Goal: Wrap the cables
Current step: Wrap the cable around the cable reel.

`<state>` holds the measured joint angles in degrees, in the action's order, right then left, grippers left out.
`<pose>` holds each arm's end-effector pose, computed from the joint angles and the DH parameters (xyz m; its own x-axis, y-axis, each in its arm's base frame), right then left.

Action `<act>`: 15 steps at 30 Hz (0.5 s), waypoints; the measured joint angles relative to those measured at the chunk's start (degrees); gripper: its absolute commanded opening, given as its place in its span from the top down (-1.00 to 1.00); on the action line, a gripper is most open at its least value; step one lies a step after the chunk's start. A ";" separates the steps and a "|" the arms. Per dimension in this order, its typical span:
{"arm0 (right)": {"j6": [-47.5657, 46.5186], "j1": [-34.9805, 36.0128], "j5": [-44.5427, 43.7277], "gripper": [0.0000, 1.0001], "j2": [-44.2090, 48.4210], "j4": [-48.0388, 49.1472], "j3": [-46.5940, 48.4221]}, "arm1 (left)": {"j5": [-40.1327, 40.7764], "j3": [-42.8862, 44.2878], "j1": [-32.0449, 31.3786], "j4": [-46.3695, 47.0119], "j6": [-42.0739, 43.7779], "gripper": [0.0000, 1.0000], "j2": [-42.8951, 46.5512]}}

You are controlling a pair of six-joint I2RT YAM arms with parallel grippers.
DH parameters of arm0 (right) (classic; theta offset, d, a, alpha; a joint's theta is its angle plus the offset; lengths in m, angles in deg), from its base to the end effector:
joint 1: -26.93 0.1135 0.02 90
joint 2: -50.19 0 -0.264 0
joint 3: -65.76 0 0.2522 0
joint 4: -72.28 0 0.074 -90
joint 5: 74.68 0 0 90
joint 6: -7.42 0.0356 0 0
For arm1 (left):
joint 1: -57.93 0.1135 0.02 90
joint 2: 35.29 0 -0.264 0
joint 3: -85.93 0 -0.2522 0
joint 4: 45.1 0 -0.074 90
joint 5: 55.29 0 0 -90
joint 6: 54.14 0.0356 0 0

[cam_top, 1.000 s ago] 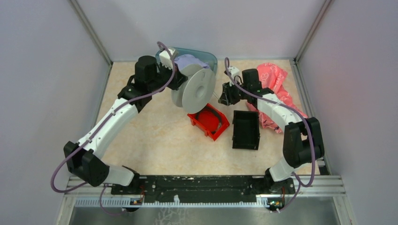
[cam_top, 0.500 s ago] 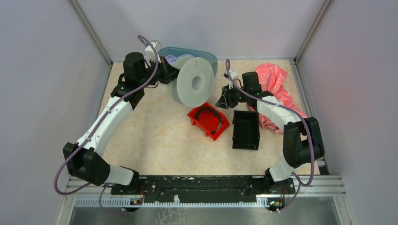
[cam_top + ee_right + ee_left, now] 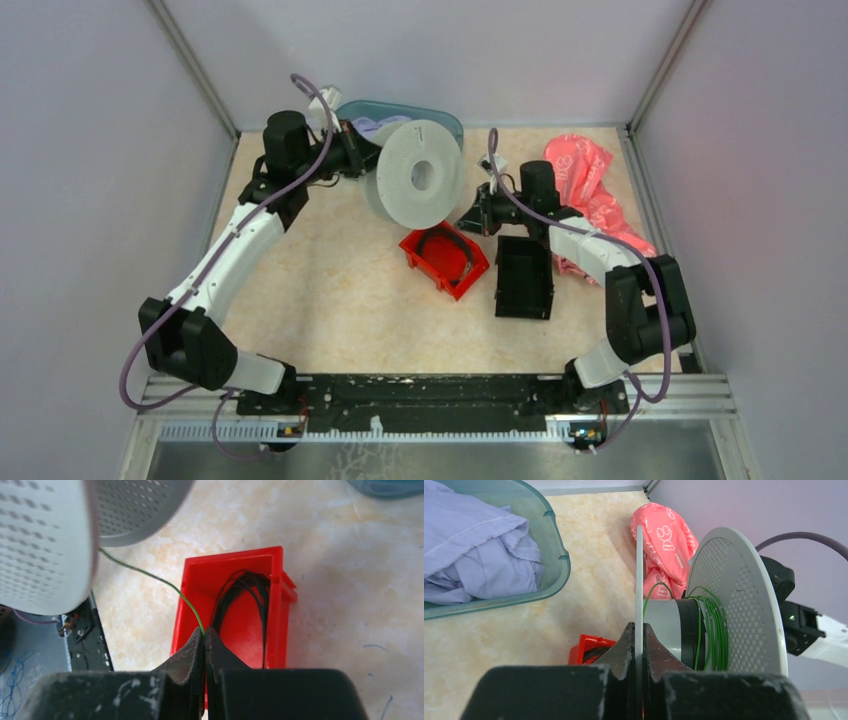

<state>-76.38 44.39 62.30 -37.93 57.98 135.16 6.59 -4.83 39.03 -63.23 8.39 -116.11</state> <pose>0.3095 0.1246 0.2429 -0.6020 -0.1121 -0.7905 -0.7287 0.4818 0.4866 0.3080 -0.1232 0.3933 -0.4761 -0.2670 -0.8379 0.5698 0.6320 -0.5252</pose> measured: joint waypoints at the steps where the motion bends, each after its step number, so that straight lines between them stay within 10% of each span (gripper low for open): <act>1: 1.75 0.00 0.81 1.00 0.39 2.34 -0.94 | -0.33 -0.04 0.11 0.31 -0.55 1.00 -0.26; 15: 32.70 1.01 5.05 1.00 1.36 46.36 -13.55 | -7.69 -8.74 2.29 12.28 -14.21 1.00 -1.95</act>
<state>-43.68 45.39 67.35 -36.57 104.34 121.61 -1.11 -13.57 41.33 -50.94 -5.81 -118.05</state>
